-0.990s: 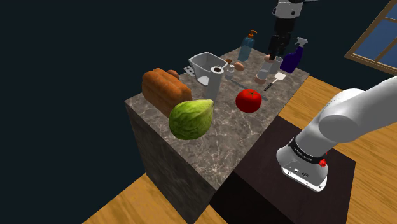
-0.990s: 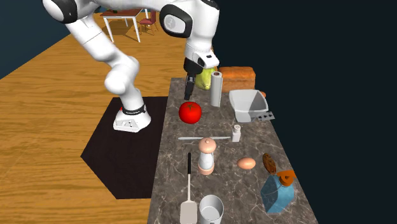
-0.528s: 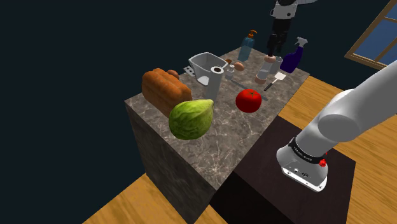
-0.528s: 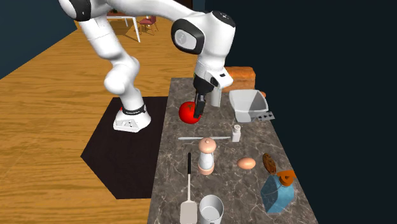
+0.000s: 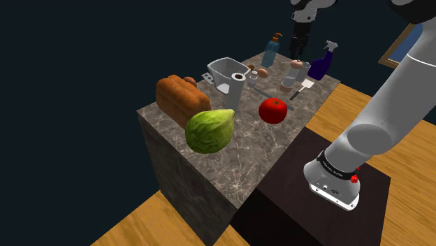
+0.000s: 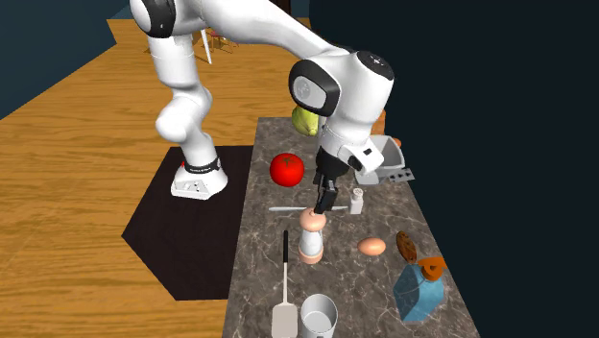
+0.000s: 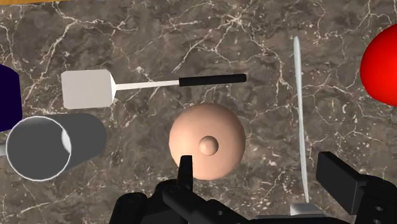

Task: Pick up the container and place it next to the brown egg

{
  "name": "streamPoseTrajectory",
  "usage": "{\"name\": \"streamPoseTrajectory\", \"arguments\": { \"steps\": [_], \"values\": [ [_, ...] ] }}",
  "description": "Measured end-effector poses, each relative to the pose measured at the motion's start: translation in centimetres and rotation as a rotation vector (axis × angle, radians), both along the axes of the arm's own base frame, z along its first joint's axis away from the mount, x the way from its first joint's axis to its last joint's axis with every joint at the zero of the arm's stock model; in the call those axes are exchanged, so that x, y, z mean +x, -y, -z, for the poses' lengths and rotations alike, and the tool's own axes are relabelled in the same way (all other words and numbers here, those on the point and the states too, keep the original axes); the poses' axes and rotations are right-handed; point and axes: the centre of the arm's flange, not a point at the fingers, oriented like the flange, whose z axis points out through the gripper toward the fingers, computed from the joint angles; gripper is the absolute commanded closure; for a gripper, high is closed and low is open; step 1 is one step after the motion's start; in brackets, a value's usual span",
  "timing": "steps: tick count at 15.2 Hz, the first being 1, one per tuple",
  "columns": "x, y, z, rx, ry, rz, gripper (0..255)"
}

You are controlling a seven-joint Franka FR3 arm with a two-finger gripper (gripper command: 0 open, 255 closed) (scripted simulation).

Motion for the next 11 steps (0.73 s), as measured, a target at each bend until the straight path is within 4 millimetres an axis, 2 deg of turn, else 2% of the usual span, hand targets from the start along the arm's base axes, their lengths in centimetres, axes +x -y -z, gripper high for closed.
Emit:
{"name": "streamPoseTrajectory", "arguments": {
  "steps": [2, 3, 11],
  "values": [
    [1.3, 2.2, 0.6, 0.0, -0.001, -0.004, 0],
    [1.4, 2.7, 1.0, 0.0, -0.002, -0.006, 0],
    [0.7, 3.0, 4.7, 0.0, -0.002, -0.007, 0]
  ]
}}
